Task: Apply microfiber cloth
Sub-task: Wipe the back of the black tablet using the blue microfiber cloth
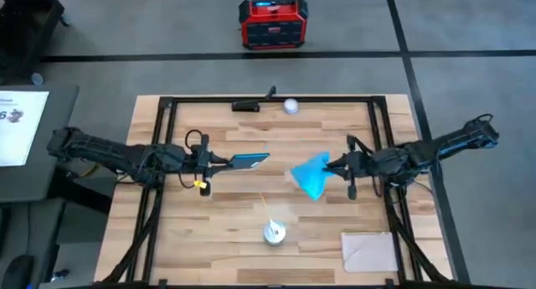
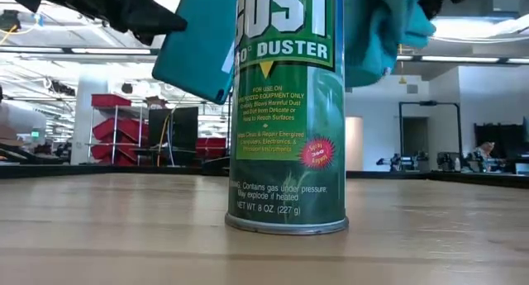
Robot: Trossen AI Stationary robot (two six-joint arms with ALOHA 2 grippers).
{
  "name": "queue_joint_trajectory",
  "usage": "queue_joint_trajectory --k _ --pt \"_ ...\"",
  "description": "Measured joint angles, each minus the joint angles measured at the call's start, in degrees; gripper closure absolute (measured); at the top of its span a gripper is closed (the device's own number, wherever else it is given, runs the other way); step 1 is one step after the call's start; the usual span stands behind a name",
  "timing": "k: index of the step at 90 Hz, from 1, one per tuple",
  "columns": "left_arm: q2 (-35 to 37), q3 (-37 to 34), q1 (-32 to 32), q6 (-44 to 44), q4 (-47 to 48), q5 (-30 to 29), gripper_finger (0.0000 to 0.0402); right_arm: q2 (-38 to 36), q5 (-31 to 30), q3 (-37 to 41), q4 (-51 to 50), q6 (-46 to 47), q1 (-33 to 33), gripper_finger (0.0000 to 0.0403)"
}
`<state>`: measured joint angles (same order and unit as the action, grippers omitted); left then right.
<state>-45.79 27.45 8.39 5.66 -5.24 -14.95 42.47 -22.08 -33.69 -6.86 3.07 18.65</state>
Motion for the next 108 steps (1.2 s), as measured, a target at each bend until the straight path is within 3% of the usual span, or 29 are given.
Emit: queue_joint_trajectory --k 20,43,79,108 --pt "1.8 -9.4 -4.0 -2.8 -10.0 4.3 0.0397 -4.9 3.7 10.1 9.6 1.3 -1.4 0.0403" --pt "1.9 -18.3 -8.1 -7.1 -23.7 9.6 0.0397 -5.4 5.8 18.5 17.1 5.9 -4.7 0.0403" --pt "2.0 -19.1 -9.2 -8.4 -24.1 10.3 0.0397 -5.3 13.7 32.8 41.3 8.7 -8.0 0.0403" --pt "1.9 -19.2 -12.6 -7.9 -25.5 12.9 0.0397 -5.0 17.8 33.3 45.6 4.9 -9.7 0.0403"
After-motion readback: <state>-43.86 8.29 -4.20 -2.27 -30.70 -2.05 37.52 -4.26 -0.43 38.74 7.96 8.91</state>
